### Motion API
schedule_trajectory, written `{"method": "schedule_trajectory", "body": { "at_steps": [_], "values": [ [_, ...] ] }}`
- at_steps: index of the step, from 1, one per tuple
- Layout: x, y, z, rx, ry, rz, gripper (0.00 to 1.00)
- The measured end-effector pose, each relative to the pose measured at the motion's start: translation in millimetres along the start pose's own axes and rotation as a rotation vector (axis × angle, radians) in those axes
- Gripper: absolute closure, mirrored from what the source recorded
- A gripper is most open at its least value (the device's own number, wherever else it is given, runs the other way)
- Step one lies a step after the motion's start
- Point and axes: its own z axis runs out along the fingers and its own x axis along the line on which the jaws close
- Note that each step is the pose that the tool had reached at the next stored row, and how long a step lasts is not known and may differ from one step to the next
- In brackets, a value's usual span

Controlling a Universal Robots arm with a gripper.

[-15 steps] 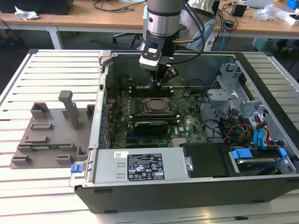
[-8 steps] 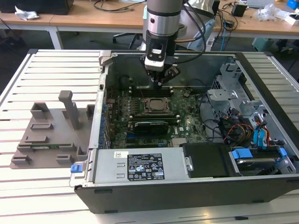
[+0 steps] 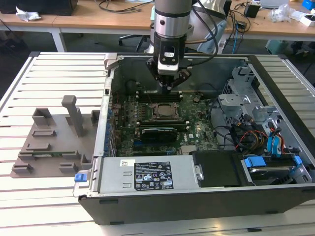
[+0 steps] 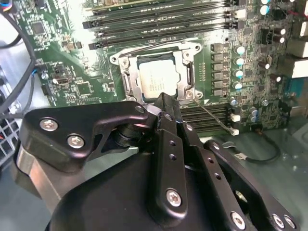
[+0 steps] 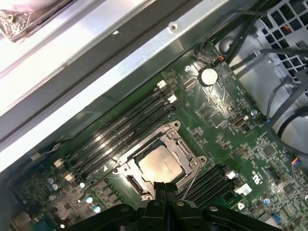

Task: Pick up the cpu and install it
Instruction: 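Install the first cpu locking lever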

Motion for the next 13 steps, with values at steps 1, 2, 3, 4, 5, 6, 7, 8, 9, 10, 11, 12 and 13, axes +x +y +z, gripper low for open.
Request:
{"method": "schedule_trajectory", "body": {
  "at_steps": [1, 2, 3, 4, 5, 6, 7, 8, 9, 10, 11, 12, 13],
  "values": [
    [0.0, 0.0, 0.0, -0.0010, -0.0005, -0.018, 0.89],
    [0.0, 0.0, 0.0, -0.0016, -0.0007, -0.029, 0.89],
    [0.0, 0.0, 0.0, -0.0021, -0.0010, -0.039, 0.89],
    [0.0, 0.0, 0.0, -0.0031, -0.0015, -0.057, 0.89],
    [0.0, 0.0, 0.0, -0.0039, -0.0020, -0.072, 0.89],
    [0.0, 0.0, 0.0, -0.0044, -0.0022, -0.082, 0.89],
    [0.0, 0.0, 0.0, -0.0054, -0.0027, -0.099, 0.89],
    [0.0, 0.0, 0.0, -0.0066, -0.0033, -0.122, 0.89],
    [0.0, 0.0, 0.0, -0.0075, -0.0037, -0.139, 0.89],
    [0.0, 0.0, 0.0, -0.0080, -0.0041, -0.149, 0.89],
    [0.0, 0.0, 0.0, -0.0087, -0.0043, -0.161, 0.89],
    [0.0, 0.0, 0.0, -0.0094, -0.0048, -0.176, 0.89],
    [0.0, 0.0, 0.0, -0.0100, -0.0051, -0.187, 0.89]
  ]
}}
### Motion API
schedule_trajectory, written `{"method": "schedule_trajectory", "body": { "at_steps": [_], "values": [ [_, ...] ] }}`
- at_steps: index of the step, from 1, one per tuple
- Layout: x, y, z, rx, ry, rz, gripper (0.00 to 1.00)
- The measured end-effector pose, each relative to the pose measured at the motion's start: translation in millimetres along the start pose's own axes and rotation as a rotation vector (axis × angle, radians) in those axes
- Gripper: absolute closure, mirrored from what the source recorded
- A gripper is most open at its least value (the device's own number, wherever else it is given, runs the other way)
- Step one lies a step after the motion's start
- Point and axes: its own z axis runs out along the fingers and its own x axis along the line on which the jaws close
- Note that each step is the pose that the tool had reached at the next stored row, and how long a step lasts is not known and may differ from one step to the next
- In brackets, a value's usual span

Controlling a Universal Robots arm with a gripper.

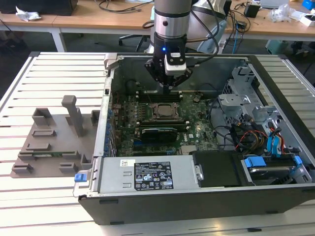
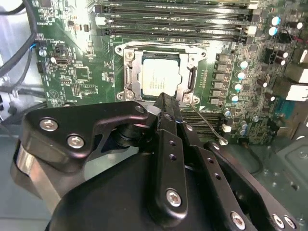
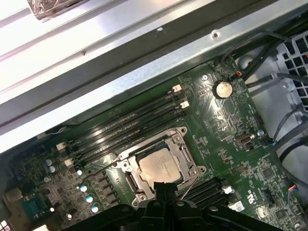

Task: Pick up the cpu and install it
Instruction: 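Install the first cpu locking lever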

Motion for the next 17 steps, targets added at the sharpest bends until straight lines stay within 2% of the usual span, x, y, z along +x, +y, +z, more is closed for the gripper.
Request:
{"method": "schedule_trajectory", "body": {
  "at_steps": [5, 9, 10, 16, 17],
  "values": [
    [0.0, 0.0, 0.0, -0.0041, -0.0020, -0.076, 0.89],
    [0.0, 0.0, 0.0, -0.0063, -0.0032, -0.118, 0.89],
    [0.0, 0.0, 0.0, -0.0078, -0.0039, -0.145, 0.89],
    [0.0, 0.0, 0.0, -0.0120, -0.0060, -0.224, 0.89],
    [0.0, 0.0, 0.0, -0.0135, -0.0068, -0.252, 0.89]
  ]
}}
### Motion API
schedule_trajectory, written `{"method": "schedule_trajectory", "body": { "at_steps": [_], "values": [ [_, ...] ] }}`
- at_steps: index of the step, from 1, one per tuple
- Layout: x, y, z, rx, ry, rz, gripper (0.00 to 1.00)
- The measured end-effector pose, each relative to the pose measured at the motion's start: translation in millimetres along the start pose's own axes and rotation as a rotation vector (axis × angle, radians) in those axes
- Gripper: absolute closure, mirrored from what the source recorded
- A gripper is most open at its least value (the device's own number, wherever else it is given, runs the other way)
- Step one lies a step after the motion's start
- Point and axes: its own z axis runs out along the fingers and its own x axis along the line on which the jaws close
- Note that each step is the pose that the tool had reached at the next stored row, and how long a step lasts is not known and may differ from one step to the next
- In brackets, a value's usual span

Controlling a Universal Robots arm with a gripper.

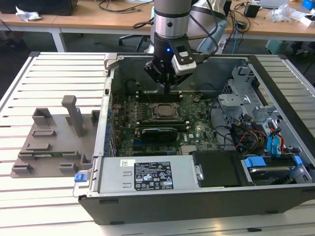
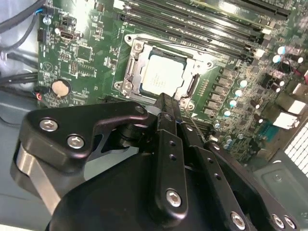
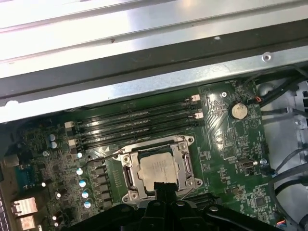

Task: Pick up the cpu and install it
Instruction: 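Install the first cpu locking lever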

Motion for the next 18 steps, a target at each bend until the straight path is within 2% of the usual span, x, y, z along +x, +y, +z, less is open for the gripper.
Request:
{"method": "schedule_trajectory", "body": {
  "at_steps": [6, 18],
  "values": [
    [0.0, 0.0, 0.0, -0.0046, -0.0023, -0.089, 0.89],
    [0.0, 0.0, 0.0, -0.0122, -0.0062, -0.231, 0.89]
  ]
}}
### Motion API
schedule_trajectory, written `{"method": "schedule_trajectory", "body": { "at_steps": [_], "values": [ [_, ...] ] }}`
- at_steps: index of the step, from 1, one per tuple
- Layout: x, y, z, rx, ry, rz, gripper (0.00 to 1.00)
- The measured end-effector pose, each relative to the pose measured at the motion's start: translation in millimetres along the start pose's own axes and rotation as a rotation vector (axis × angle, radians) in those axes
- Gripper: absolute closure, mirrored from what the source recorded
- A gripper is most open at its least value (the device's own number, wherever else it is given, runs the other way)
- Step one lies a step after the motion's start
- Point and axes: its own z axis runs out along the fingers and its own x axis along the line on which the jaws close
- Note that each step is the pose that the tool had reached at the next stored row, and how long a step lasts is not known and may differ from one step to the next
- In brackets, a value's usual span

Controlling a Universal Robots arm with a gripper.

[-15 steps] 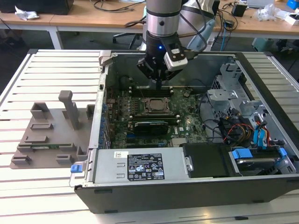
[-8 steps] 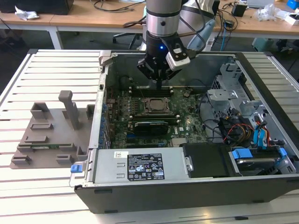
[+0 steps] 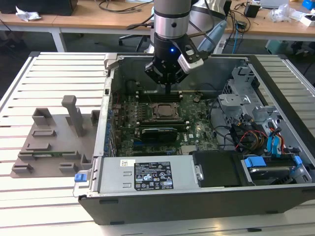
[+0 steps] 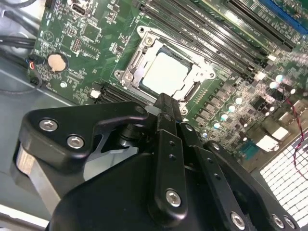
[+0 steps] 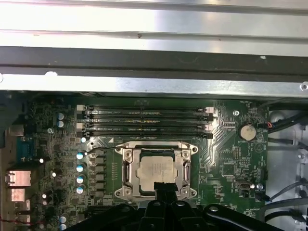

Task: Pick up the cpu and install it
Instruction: 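Install the first cpu locking lever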

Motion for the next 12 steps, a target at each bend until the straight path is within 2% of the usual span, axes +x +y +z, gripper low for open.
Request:
{"method": "schedule_trajectory", "body": {
  "at_steps": [2, 7, 11, 12],
  "values": [
    [0.0, 0.0, 0.0, -0.0010, -0.0005, -0.018, 0.89],
    [0.0, 0.0, 0.0, -0.0053, -0.0027, -0.100, 0.89],
    [0.0, 0.0, 0.0, -0.0055, -0.0028, -0.102, 0.89],
    [-0.4, -0.1, 0.2, -0.0064, 0.0091, -0.103, 0.89]
  ]
}}
